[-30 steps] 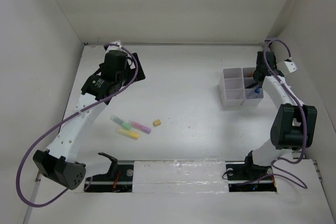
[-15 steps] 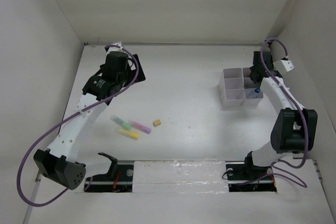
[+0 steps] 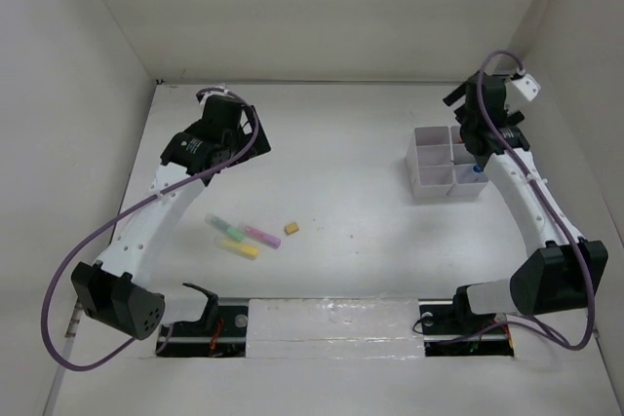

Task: Sort the stationery into containers
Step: Pick up the stationery from the center of the board.

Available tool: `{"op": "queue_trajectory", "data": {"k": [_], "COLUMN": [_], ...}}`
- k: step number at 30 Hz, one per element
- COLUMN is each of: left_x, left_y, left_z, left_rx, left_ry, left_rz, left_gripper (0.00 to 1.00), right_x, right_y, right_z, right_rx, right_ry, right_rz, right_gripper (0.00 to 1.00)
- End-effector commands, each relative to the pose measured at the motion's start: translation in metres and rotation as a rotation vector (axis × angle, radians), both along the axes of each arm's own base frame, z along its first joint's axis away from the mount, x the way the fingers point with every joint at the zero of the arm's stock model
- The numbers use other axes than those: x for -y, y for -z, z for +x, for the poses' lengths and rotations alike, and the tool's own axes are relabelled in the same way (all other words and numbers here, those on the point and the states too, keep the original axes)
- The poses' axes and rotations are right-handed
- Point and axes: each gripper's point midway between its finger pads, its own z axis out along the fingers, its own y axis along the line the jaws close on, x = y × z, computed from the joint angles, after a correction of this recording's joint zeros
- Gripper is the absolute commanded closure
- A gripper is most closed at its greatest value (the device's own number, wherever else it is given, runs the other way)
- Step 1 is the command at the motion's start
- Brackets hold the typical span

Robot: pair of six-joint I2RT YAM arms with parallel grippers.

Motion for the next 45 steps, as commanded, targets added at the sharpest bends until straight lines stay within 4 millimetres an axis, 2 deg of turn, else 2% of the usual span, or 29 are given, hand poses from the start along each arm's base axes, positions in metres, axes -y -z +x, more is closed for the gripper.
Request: {"op": "queue_trajectory", "data": {"k": [1, 3, 4, 5, 7, 8, 11, 12, 14, 15, 17, 18, 19, 20, 21, 22, 24, 27, 30, 31, 33, 35, 37, 39, 40, 41, 42, 44, 45], "left_x": [0.001, 0.003, 0.004, 0.005, 0.003, 0.002, 0.004, 0.002, 0.006, 0.008, 0.006, 0.005, 0.004, 0.002, 0.0, 0.001, -0.001, -0.011, -0.01, -0.003, 0.01, 0.026, 0.024, 0.024, 0.022, 0.019, 0.016, 0.013, 0.012], "left_y": [-0.001, 0.007, 0.014, 0.025, 0.037, 0.044, 0.054, 0.059, 0.065, 0.072, 0.076, 0.076, 0.076, 0.079, 0.079, 0.079, 0.075, 0.082, 0.087, 0.089, 0.095, 0.108, 0.123, 0.134, 0.141, 0.141, 0.144, 0.141, 0.144], "left_z": [-0.012, -0.02, -0.025, -0.032, -0.038, -0.041, -0.044, -0.049, -0.052, -0.056, -0.058, -0.057, -0.056, -0.055, -0.05, -0.047, -0.038, -0.03, -0.02, -0.02, -0.019, -0.027, -0.039, -0.046, -0.05, -0.048, -0.049, -0.047, -0.047], "left_rx": [-0.046, -0.09, -0.12, -0.159, -0.204, -0.222, -0.264, -0.286, -0.307, -0.333, -0.342, -0.338, -0.334, -0.339, -0.338, -0.34, -0.328, -0.358, -0.358, -0.373, -0.39, -0.427, -0.476, -0.504, -0.519, -0.51, -0.512, -0.501, -0.506], "left_ry": [-0.04, -0.049, -0.053, -0.067, -0.092, -0.094, -0.107, -0.11, -0.104, -0.101, -0.117, -0.129, -0.134, -0.152, -0.167, -0.167, -0.173, -0.196, -0.159, -0.126, -0.063, -0.004, -0.02, -0.023, -0.037, -0.055, -0.062, -0.098, -0.103], "left_rz": [-0.066, -0.085, -0.094, -0.096, -0.094, -0.086, -0.091, -0.081, -0.083, -0.074, -0.069, -0.068, -0.061, -0.054, -0.047, -0.046, -0.034, -0.013, 0.006, -0.013, -0.018, 0.015, 0.036, 0.032, 0.031, 0.043, 0.056, 0.062, 0.074], "left_gripper": [0.0, 0.0, 0.0, 0.0, 0.0, 0.0, 0.0, 0.0, 0.0, 0.0, 0.0, 0.0, 0.0, 0.0, 0.0, 0.0, 0.0, 0.0, 0.0, 0.0, 0.02, 0.02, 0.0, 0.0, 0.0, 0.0, 0.0, 0.0, 0.0], "right_x": [-0.054, -0.084, -0.106, -0.131, -0.163, -0.192, -0.223, -0.237, -0.251, -0.278, -0.303, -0.327, -0.338, -0.35, -0.357, -0.375, -0.386, -0.403, -0.41, -0.412, -0.401, -0.393, -0.392, -0.39, -0.395, -0.398, -0.4, -0.403, -0.407], "right_y": [-0.034, -0.039, -0.038, -0.042, -0.051, -0.05, -0.045, -0.049, -0.042, -0.037, -0.016, -0.004, 0.006, 0.027, 0.039, 0.045, 0.062, 0.082, 0.088, 0.083, 0.072, 0.059, 0.055, 0.069, 0.07, 0.091, 0.101, 0.12, 0.122], "right_z": [0.003, 0.006, 0.006, 0.001, -0.005, -0.015, -0.031, -0.037, -0.045, -0.06, -0.075, -0.096, -0.107, -0.116, -0.128, -0.146, -0.156, -0.173, -0.176, -0.173, -0.165, -0.151, -0.154, -0.157, -0.156, -0.159, -0.158, -0.154, -0.152], "right_rx": [0.015, 0.029, 0.035, 0.053, 0.085, 0.085, 0.063, 0.076, 0.056, 0.057, 0.013, -0.012, -0.041, -0.092, -0.135, -0.14, -0.185, -0.229, -0.218, -0.19, -0.147, -0.076, -0.045, -0.116, -0.137, -0.212, -0.238, -0.303, -0.312], "right_ry": [-0.237, -0.362, -0.464, -0.557, -0.713, -0.825, -0.952, -1.006, -1.106, -1.259, -1.433, -1.565, -1.631, -1.711, -1.758, -1.825, -1.845, -1.91, -1.918, -1.896, -1.799, -1.728, -1.765, -1.801, -1.804, -1.811, -1.814, -1.745, -1.696], "right_rz": [-0.042, -0.029, -0.012, -0.021, -0.078, -0.081, -0.122, -0.129, -0.164, -0.146, -0.189, -0.188, -0.206, -0.25, -0.266, -0.282, -0.302, -0.334, -0.347, -0.33, -0.349, -0.353, -0.335, -0.357, -0.381, -0.409, -0.409, -0.438, -0.409], "right_gripper": [0.0, 0.0, 0.0, 0.01, 0.03, 0.03, 0.03, 0.03, 0.03, 0.03, 0.04, 0.04, 0.06, 0.08, 0.09, 0.09, 0.09, 0.11, 0.12, 0.12, 0.12, 0.1, 0.09, 0.09, 0.11, 0.12, 0.12, 0.16, 0.18]}}
